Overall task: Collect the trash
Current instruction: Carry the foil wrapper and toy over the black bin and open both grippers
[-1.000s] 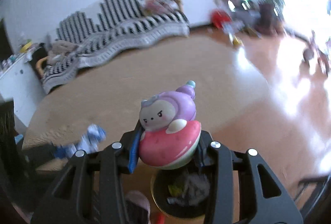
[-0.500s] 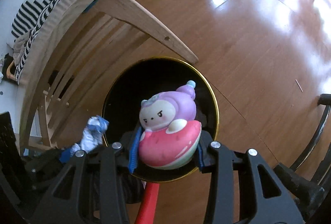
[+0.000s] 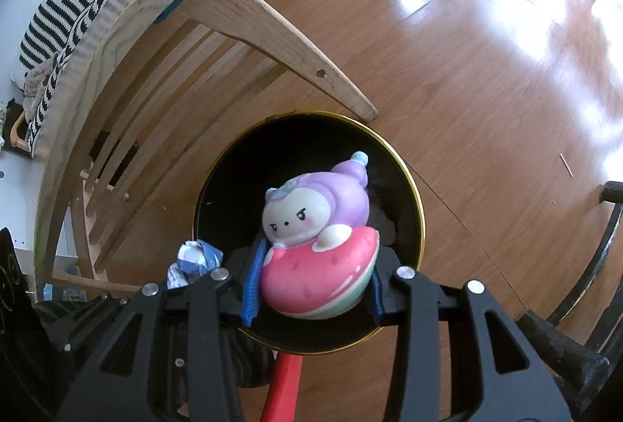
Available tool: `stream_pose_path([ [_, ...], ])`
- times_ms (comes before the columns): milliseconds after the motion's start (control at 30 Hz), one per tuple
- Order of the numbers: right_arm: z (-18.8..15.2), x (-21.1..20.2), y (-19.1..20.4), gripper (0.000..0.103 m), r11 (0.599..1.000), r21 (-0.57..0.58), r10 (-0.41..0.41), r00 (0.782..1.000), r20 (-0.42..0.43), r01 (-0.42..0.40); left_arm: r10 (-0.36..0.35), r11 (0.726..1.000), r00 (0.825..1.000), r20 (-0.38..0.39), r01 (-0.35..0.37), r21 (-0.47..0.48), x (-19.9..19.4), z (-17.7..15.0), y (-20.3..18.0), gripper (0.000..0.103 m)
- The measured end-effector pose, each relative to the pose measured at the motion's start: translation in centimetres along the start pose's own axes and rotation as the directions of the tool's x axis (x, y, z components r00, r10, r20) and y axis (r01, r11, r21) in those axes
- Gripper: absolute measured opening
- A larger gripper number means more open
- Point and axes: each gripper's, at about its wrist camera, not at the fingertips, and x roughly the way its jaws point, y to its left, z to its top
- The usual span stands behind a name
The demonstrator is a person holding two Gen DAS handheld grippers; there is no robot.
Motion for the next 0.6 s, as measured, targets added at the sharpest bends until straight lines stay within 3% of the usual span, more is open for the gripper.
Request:
stream_pose_path([
  [300,0.6,0.7,-0.2,0.046,0.998,0.04,0.038,0.999,-0.009,-0.038,0.007,1.0,1.0,-0.005,-0.007,0.007,0.3,0.0,-0.3,0.039],
  [333,0.7,0.9,-0.2,0.05,0.998,0.046,0.046,0.999,-0.013,-0.045,0.015,1.0,1.0,-0.001,-0.015,0.004,0.3,0.1,-0.4,0.044],
  [367,0.8,1.1,-0.4,0.057,0.997,0.06,0.059,0.998,-0.021,-0.058,0.02,1.0,1.0,0.004,-0.02,-0.003,0.3,0.1,-0.4,0.062],
  [400,1.1,1.4,-0.8,0.085,0.993,0.088,0.078,0.996,-0.03,-0.075,0.02,1.0,1.0,0.021,-0.02,-0.014,0.1,0.0,-0.4,0.088],
  [433,1.3,1.3,-1.1,0.097,0.991,0.109,0.087,0.996,-0.023,-0.084,0.02,1.0,0.999,0.045,-0.019,-0.018,-0.2,0.0,-0.4,0.097],
  [600,2.1,-1.0,-2.2,0.097,0.991,0.132,0.02,0.998,0.06,-0.028,-0.006,1.0,0.996,0.089,0.006,-0.007,-1.9,-0.2,-1.1,0.097],
])
